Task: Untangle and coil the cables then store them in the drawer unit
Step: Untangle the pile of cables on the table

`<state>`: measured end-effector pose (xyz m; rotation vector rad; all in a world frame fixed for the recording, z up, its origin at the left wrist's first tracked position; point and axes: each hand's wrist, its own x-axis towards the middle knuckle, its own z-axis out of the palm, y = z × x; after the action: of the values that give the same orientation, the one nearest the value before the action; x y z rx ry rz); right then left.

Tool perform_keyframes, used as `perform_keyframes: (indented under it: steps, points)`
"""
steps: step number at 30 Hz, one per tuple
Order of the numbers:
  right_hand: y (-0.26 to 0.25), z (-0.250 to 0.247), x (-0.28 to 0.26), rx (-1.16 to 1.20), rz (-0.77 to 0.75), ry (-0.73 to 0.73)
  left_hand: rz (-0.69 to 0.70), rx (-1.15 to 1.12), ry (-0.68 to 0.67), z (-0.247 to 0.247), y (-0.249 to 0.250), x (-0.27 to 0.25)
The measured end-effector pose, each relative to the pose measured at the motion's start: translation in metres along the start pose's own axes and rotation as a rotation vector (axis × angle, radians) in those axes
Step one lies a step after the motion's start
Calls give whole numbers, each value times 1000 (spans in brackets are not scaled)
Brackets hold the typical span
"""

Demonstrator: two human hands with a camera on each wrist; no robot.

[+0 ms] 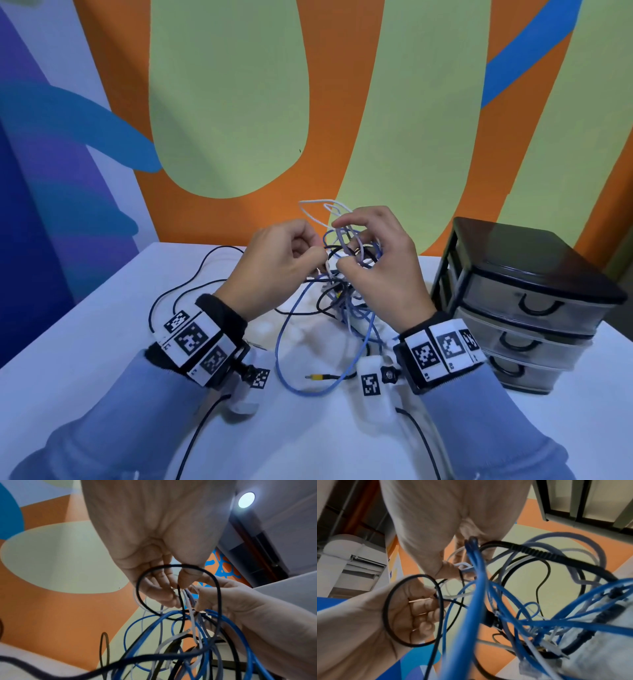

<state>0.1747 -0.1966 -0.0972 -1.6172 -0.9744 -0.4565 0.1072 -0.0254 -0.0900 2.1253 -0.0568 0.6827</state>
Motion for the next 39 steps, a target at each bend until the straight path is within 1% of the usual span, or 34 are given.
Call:
perform_keyframes:
  steps: [2,5,8,10,11,12,14,16,18,20,22,23,28,32,33,34,36,39]
  points:
    - [2,-2,0,-42,-23,-35,-23,-80,-44,0,-3,2]
    - [6,-2,1,-90,-45,-74,-14,-112,-45,-1,-8,5]
    - [9,-2,2,-142,-79,-60,60,-117,-35,-4,-6,7]
    - [9,-3,2,-150,-89,-28,90,-117,-72,-8,-3,7]
    - [10,-4,3,-147,-85,-6,82,-120,-108,-11,-4,7]
    - [10,-4,3,-139,-77,10,54,-132,-149,-14,-5,7]
    - [11,-6,4,-129,-57,20,-53,-222,-213,-17,-7,6]
    - [12,-7,3,-141,-51,13,-167,-351,-238,-17,-7,5]
    - [11,-7,3,-125,-42,-7,-237,-388,-260,-17,-5,4]
    - [10,-6,3,-93,-46,-16,-256,-354,-339,-16,-2,1]
    - [9,-5,4,-63,-41,-1,-243,-302,-407,-15,1,-1]
    - [9,-5,4,-54,-35,10,-238,-281,-408,-15,1,-1]
    - [8,-6,5,-100,-13,68,-222,-157,-332,-18,-2,2]
    - [9,-7,6,-85,37,105,-249,-103,-394,-29,-10,0]
    - [9,-8,6,-81,60,111,-237,-71,-379,-34,-10,1]
    - [10,-9,6,-89,77,118,-221,-38,-332,-39,-11,2]
    - [12,-11,5,-101,111,100,-183,7,-175,-48,-13,6]
    - [12,-10,5,-77,157,-24,-143,-14,63,-57,-21,12]
